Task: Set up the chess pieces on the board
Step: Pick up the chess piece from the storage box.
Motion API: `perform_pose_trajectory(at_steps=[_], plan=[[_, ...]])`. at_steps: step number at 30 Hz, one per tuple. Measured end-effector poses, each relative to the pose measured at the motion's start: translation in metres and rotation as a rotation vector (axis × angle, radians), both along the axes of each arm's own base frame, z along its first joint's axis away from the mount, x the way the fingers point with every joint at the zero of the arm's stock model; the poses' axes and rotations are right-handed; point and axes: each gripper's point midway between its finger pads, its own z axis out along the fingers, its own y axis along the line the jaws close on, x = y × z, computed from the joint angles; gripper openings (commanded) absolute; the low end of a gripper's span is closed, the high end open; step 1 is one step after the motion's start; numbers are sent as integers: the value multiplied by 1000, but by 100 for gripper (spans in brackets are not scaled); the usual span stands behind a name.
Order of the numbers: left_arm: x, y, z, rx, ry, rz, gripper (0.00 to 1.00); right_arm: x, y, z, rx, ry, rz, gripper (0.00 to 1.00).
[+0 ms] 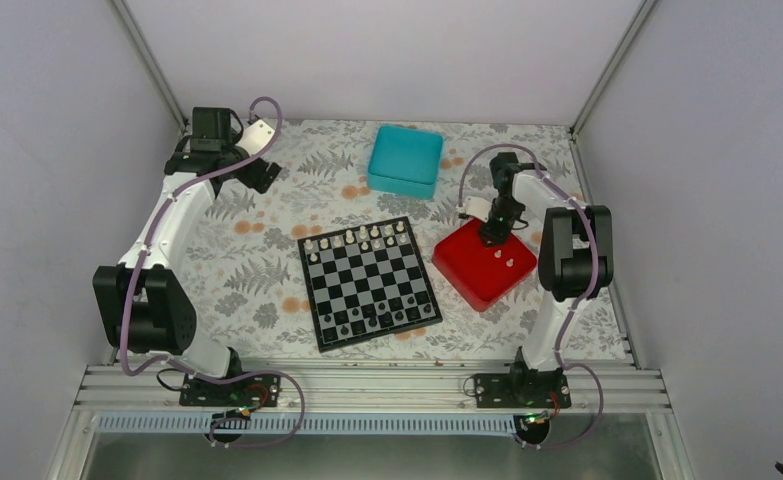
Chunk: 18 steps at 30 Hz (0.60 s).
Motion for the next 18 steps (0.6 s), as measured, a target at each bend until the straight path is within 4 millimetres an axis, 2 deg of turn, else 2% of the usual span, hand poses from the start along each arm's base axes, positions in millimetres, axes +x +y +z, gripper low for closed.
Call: perform_pose_trajectory(at_steps=[3, 10, 16, 18], plan=[[0, 0, 0, 0, 0, 0, 100, 0, -1, 0, 0, 1, -6, 34], [0, 0, 0, 1, -1, -3, 100, -3, -5, 0, -1, 15, -27, 33], [0, -1, 0, 0, -1, -5, 100, -3, -4, 0, -1, 16, -29, 19], [0, -1, 0, 0, -1, -5, 100, -3, -4, 0, 0, 16, -29, 18]])
